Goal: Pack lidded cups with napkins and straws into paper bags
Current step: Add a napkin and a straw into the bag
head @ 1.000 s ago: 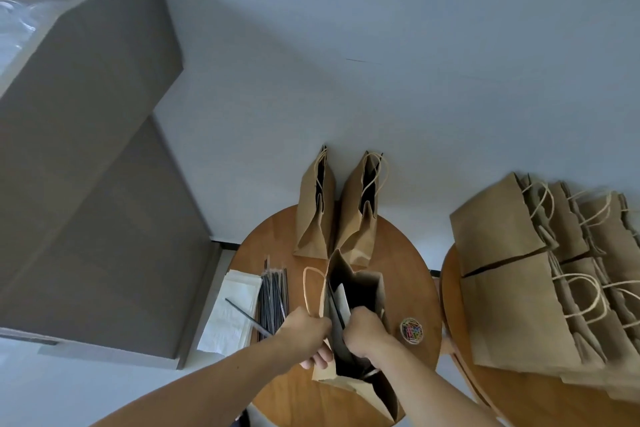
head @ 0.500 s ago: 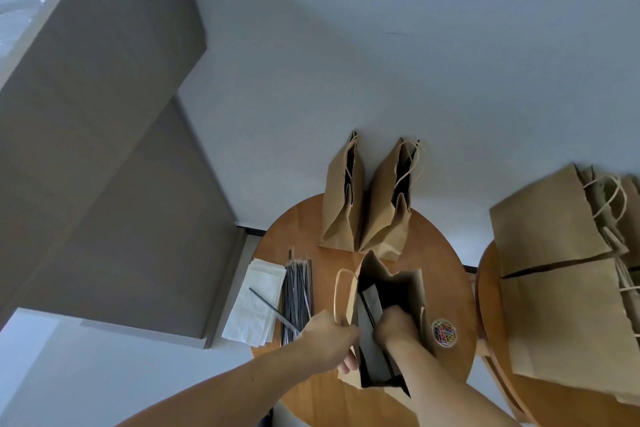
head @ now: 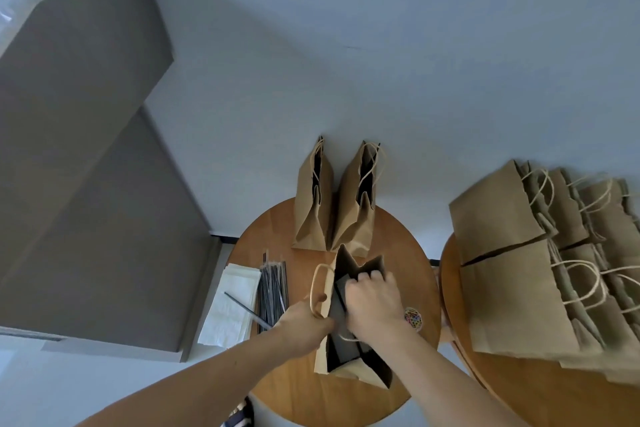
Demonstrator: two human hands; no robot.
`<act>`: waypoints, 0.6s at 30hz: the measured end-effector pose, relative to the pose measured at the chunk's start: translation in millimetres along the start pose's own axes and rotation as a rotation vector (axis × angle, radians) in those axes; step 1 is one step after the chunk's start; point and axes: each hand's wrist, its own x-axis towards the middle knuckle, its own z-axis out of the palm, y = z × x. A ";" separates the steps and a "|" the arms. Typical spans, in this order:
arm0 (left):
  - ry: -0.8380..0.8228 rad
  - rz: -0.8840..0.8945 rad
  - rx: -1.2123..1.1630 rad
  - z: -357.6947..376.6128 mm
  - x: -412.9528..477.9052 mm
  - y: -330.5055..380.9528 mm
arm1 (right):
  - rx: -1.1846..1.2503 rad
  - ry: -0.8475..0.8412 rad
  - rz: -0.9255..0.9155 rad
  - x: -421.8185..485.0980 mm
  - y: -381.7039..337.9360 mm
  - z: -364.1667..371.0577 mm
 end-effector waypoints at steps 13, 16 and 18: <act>0.060 -0.033 -0.172 15.8 -3.0 -12.2 | 0.426 0.157 0.059 -31.2 73.9 28.7; 0.072 -0.048 -0.147 23.4 -3.4 -9.6 | 0.346 0.123 -0.021 -19.7 66.8 24.4; 0.088 -0.025 -0.153 28.1 -5.9 -3.7 | 0.365 0.073 -0.069 -10.3 64.4 21.6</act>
